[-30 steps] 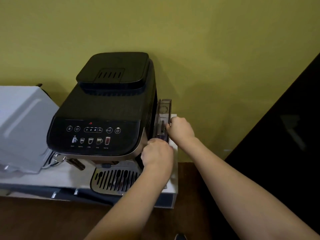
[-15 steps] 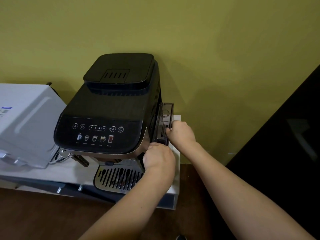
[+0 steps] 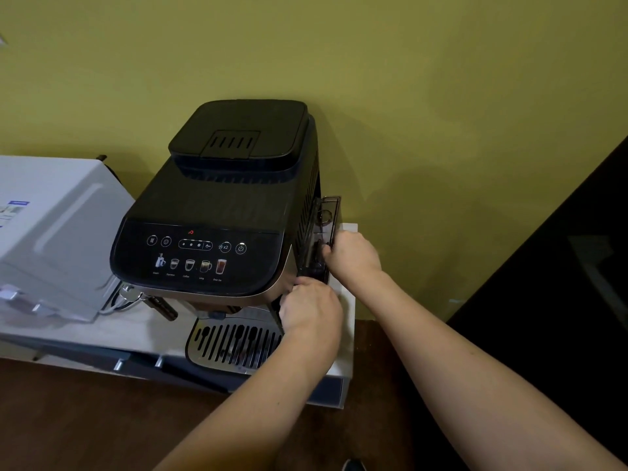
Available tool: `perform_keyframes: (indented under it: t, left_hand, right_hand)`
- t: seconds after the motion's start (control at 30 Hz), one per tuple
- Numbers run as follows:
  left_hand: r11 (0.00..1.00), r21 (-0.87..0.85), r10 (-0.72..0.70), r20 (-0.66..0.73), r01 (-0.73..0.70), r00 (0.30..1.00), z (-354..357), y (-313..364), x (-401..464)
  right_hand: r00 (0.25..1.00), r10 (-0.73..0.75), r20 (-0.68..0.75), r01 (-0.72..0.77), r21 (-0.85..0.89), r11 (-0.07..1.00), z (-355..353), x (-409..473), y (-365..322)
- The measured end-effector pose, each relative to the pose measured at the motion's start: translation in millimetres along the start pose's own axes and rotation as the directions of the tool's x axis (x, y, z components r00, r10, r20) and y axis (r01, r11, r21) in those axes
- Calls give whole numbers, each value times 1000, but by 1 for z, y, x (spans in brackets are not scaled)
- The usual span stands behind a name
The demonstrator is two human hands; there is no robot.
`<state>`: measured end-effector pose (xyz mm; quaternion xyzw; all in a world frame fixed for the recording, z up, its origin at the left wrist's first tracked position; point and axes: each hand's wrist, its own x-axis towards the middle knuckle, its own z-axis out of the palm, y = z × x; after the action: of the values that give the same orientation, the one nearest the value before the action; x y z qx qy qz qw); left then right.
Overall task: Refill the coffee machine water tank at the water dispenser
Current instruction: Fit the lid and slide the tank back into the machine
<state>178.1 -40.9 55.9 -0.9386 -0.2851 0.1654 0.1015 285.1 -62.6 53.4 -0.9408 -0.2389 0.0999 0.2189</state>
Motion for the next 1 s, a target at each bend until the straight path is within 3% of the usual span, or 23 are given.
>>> perform_keyframes:
  t: [0.2,0.43,0.6,0.77,1.0]
  left_hand:
    - [996,-82,-22,-25,19,999,6,-4,-9]
    - [997,-70,18,-72,-23,997,15,-1,-17]
    - [999,-5,38,-35,-39,999,24,1,-22]
    - [996,-49,71,-68,-74,995,14,-8,-31]
    - [983,-151,96,-60,-104,994,7,-15,-31]
  right_hand:
    - [996,-84,-13,81,-173,982,2,-8,-4]
    - [998,-46,29,52,-206,977,1,-13,3]
    - [989,115,97,-121,49,991,1,-5,8]
    - [933,214,290,-316,371,873,3,12,11]
    - [873,211,440,-430,489,759,-8,23,10]
